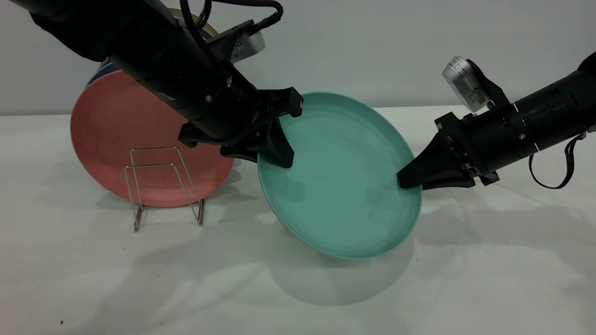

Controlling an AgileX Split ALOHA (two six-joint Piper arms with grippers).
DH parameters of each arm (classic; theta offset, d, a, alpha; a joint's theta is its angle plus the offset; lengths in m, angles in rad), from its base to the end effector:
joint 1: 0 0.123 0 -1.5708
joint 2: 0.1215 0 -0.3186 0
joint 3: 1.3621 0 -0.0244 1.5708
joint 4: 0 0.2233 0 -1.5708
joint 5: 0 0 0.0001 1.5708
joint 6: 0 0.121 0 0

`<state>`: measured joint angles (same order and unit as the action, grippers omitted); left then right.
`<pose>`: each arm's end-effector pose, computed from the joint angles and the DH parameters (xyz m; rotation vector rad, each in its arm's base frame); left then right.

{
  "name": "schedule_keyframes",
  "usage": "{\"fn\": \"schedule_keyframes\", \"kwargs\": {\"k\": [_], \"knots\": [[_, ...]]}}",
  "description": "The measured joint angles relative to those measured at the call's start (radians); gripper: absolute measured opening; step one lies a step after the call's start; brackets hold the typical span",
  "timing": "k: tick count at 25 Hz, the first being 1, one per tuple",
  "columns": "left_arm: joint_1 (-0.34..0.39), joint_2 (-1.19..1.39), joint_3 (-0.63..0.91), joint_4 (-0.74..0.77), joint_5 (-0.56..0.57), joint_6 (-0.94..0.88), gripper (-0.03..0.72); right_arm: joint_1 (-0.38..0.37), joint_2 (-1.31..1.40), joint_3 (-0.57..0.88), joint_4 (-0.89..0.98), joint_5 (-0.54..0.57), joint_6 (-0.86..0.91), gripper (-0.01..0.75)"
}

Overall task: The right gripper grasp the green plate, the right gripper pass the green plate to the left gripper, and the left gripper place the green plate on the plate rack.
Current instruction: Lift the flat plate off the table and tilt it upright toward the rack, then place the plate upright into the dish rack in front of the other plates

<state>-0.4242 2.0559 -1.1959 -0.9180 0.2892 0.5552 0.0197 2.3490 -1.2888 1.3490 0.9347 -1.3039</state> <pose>0.3777 -0.2008 0.1503 0.2011 2.5835 -0.5854 0.4161 0.1032 0.0789 -0.3387 2.5332 1.2186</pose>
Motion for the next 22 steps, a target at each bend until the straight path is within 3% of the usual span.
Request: {"fn": "schedule_keyframes", "kwargs": {"k": [6, 10, 13, 16, 22], "knots": [[0.000, 0.000, 0.000, 0.012, -0.017, 0.033, 0.088, -0.001, -0.074, 0.000, 0.012, -0.026, 0.000, 0.462], [0.000, 0.003, 0.000, 0.025, -0.015, 0.072, 0.088, -0.019, -0.196, 0.000, 0.021, -0.078, -0.002, 0.598], [0.002, -0.008, 0.000, 0.029, -0.009, 0.132, 0.088, -0.051, -0.278, 0.000, -0.035, -0.047, 0.043, 0.603], [0.018, -0.061, 0.000, 0.053, 0.034, 0.239, 0.088, -0.059, -0.366, 0.000, -0.156, 0.010, 0.132, 0.561], [0.114, -0.230, 0.000, 0.185, 0.154, 0.443, 0.088, -0.058, -0.564, 0.001, -0.387, 0.184, 0.314, 0.477]]}}
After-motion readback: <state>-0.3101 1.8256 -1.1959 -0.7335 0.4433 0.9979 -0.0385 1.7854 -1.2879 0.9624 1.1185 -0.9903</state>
